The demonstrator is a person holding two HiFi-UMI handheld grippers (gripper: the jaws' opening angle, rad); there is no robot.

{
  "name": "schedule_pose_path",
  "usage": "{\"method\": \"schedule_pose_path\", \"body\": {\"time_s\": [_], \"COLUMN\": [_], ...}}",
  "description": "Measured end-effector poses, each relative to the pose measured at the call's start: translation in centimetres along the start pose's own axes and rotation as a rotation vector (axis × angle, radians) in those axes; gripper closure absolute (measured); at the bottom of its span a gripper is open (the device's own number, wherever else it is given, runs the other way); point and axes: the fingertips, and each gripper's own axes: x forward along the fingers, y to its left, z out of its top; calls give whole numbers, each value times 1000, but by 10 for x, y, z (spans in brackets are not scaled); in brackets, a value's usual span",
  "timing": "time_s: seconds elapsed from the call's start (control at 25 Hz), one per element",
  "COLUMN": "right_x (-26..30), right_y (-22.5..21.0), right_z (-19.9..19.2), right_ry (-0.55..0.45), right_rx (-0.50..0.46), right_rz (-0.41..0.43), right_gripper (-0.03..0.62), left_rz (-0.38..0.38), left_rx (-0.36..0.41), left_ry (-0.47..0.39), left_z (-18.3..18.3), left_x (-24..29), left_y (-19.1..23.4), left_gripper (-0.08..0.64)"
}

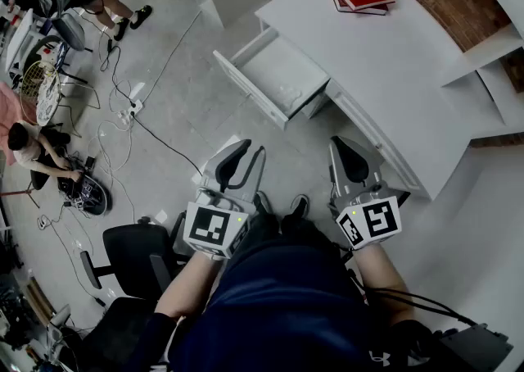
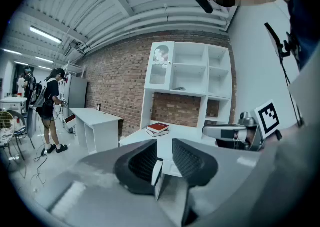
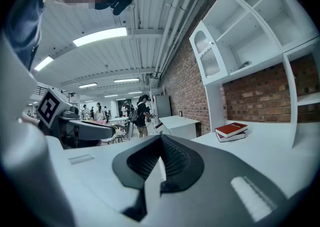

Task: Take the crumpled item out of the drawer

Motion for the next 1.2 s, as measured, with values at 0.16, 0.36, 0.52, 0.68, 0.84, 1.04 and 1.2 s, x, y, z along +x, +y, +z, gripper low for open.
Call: {"method": "schedule_pose_path", "body": {"time_s": [0.16,0.36,0.52,0.68,0.84,1.04,1.2], "right_x": [-1,3,13,22,29,31,30], "right_y": [7,8,13,26,42,52,53], "right_z": [-1,-5,-3,-1,-1,-5,-7], "right_ry": [7,29,25,26,42,84,93], "right_rx": [-4,-6,29,10,-18,-43,-38], "right_rz": [-11,-41,-90,-116,-142,-176,-195], "right_gripper": [591,591,591,589,589,589,589], "left_rz": [-15,-18,-13,-13,-45,-87,-105], "left_rx": [23,-13,-29,-28,-19,7,4], "left_ry": [1,0,-4,-12,-23,-24,-14], "left_z": [-6,-7,-7,-9,-15,-22,-23], "left_x": [-8,-13,-25,-38,-47,-51,-48], "left_y": [5,10,29,52,70,85,89], "left_gripper": [455,454,454,454,454,454,454]}}
